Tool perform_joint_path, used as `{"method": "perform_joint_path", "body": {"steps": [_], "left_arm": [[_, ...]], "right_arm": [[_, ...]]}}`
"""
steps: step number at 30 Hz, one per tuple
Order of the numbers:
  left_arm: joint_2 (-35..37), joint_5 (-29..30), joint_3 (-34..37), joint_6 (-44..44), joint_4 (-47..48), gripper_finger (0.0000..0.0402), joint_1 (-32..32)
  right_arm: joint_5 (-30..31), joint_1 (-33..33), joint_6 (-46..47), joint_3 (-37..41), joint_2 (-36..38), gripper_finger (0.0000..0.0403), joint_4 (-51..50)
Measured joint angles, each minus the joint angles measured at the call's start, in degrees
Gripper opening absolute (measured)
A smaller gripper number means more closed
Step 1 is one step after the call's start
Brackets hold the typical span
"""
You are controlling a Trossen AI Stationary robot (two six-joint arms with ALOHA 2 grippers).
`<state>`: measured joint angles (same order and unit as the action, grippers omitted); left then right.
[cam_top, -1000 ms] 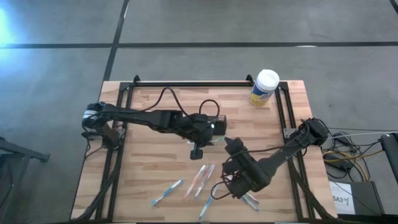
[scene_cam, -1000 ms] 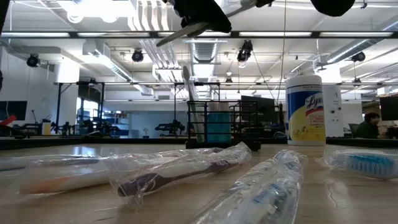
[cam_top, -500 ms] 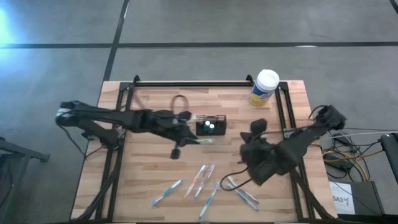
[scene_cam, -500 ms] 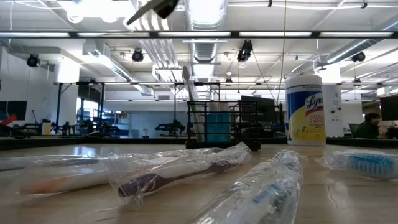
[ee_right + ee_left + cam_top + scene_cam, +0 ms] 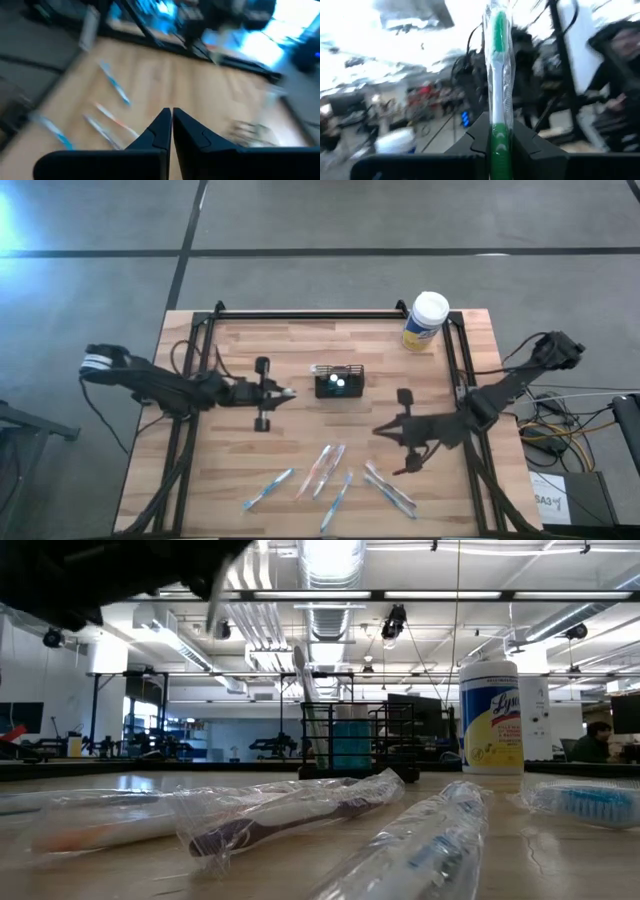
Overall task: Pick & Place toothbrushing station
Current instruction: Put the green toothbrush into the black wire organizer
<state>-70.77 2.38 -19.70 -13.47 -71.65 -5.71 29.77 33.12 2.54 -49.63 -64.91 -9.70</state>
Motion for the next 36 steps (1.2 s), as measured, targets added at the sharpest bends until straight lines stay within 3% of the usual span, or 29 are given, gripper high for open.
{"method": "perform_joint_path", "body": {"steps": [5,9,13,17,21,27,36], "left_arm": [[-11.02,2.95,-6.44,-3.64,-3.72,0.0035,0.42],[-21.00,2.46,-12.47,-5.51,-9.62,0.0035,1.63],[-26.73,-2.48,-17.22,-1.57,-10.83,0.0035,3.23],[-30.22,-6.56,-21.79,1.23,-10.14,0.0035,3.78],[-31.98,-8.69,-26.70,2.52,-4.98,0.0035,3.78],[-32.10,-11.06,-32.86,2.91,6.89,0.0035,3.78],[-31.99,-13.85,-36.95,3.06,10.89,0.0035,3.78]], "right_arm": [[-6.44,-1.84,0.04,15.72,3.75,0.0013,23.61],[-6.42,-2.17,0.45,25.69,6.13,0.0013,39.47],[-3.11,-2.73,0.48,31.29,8.72,0.0013,46.09],[1.75,-4.54,-0.17,32.53,11.06,0.0013,49.60],[-2.06,-6.86,-1.55,31.37,11.93,0.0029,50.60],[-6.90,-9.03,-3.01,26.88,11.09,0.0109,49.75],[-7.57,-11.60,-4.59,22.06,7.36,0.0217,48.55]]}}
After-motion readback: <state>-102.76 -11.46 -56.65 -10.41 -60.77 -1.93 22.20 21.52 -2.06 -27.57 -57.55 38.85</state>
